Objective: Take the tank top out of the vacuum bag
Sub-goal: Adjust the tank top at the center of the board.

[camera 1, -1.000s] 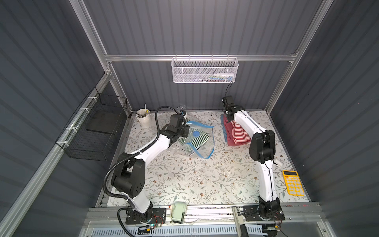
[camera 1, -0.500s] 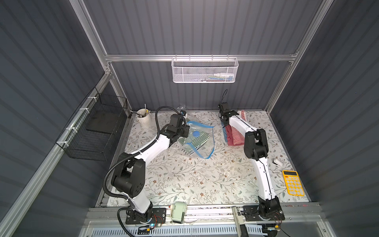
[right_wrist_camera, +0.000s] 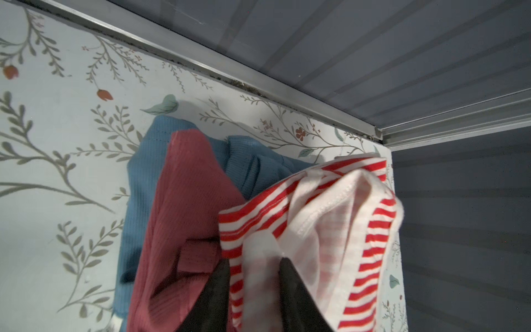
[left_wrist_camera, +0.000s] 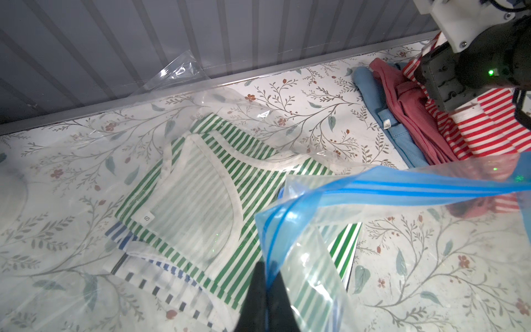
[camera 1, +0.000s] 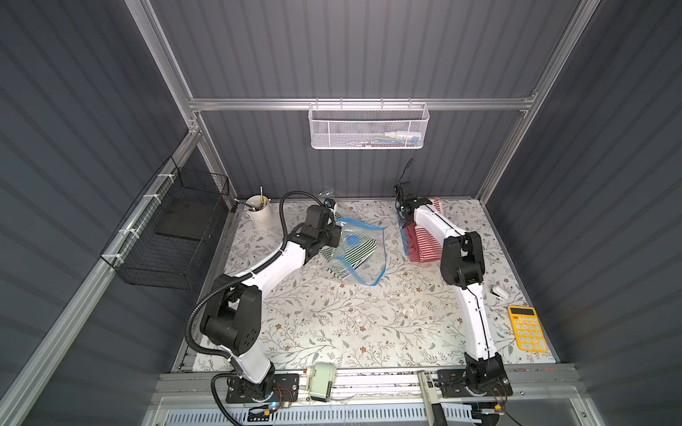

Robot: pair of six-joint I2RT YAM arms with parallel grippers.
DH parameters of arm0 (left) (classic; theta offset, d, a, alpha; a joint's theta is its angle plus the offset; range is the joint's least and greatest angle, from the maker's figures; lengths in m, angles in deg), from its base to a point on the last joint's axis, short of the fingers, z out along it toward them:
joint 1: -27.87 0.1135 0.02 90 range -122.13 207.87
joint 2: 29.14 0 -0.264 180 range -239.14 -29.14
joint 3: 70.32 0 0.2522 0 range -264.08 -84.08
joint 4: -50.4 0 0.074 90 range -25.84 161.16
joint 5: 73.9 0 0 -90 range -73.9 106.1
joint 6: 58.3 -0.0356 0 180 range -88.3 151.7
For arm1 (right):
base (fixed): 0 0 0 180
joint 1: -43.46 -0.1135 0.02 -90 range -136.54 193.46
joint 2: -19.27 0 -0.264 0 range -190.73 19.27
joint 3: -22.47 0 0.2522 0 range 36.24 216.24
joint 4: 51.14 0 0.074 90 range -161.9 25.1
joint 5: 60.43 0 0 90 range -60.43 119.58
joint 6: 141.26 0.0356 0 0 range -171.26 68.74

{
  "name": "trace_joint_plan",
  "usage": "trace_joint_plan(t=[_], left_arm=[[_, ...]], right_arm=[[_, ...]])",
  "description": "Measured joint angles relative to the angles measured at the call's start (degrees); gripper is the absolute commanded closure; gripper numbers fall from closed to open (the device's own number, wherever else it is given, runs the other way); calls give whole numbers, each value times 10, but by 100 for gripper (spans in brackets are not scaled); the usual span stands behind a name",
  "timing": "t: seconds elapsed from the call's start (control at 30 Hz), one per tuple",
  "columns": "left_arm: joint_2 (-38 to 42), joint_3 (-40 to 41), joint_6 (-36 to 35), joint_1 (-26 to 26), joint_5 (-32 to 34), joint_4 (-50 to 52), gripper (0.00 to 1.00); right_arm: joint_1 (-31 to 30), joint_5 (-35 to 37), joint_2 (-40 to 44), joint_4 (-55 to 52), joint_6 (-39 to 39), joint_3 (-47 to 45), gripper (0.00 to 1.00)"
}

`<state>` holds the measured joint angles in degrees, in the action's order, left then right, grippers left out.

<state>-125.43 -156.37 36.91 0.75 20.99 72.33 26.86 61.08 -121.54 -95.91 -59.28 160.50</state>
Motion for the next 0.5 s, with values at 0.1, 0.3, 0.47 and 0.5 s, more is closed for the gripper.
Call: trace_joint_plan(t=[0.1, 0.3, 0.47, 0.5], left_arm=[[0, 0, 0, 0, 0, 0, 100], [-3, -1, 0, 0, 0, 0, 100], [-11, -4, 0, 0, 0, 0, 100], [-11, -4, 0, 0, 0, 0, 100]], right_arm=[[4, -14, -4, -14, 8, 20, 66], [10, -19, -12, -28, 16, 60, 64], [13, -35, -29, -53, 20, 86, 60], [14, -39, -31, -57, 20, 86, 59]])
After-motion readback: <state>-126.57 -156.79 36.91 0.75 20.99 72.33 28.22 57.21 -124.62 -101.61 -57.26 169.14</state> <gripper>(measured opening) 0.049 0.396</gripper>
